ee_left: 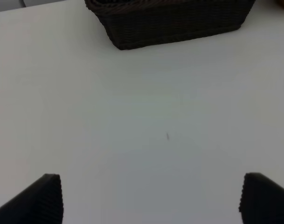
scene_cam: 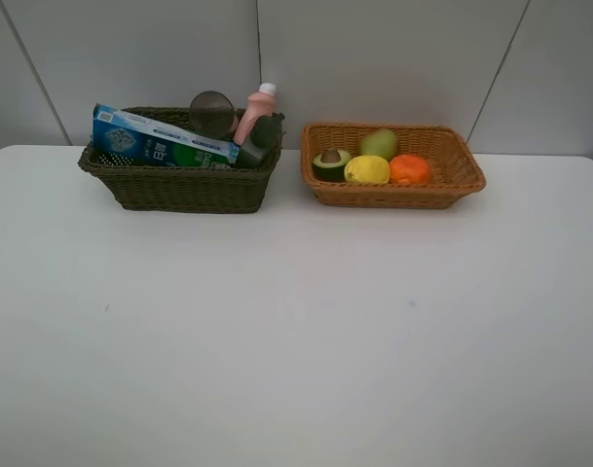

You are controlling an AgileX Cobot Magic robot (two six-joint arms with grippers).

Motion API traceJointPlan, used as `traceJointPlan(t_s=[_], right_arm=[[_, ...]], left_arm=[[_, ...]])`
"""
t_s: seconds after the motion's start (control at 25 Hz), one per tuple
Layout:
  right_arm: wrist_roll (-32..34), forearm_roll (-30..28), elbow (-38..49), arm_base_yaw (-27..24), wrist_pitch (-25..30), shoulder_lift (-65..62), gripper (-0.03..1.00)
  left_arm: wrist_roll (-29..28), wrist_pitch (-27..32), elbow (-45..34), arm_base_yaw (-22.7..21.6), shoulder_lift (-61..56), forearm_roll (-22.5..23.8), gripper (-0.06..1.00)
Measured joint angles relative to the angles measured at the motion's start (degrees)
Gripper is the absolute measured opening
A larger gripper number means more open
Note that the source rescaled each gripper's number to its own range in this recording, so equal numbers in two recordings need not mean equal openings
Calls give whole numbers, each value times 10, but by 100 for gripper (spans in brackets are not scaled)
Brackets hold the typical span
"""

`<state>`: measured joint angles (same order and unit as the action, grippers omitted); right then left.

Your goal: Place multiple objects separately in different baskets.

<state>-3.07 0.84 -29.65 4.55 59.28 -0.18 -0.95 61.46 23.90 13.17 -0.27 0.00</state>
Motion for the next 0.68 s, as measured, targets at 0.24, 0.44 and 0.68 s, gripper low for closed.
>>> traceJointPlan(t_s=[0.24,0.44,0.68], right_arm=[[0,0,0,0,0,0,100],[0,0,0,0,0,0,100],[0,0,0,0,0,0,100]], left_arm=[[0,0,0,0,0,0,100],[0,0,0,0,0,0,100],[1,0,0,0,0,0,100]])
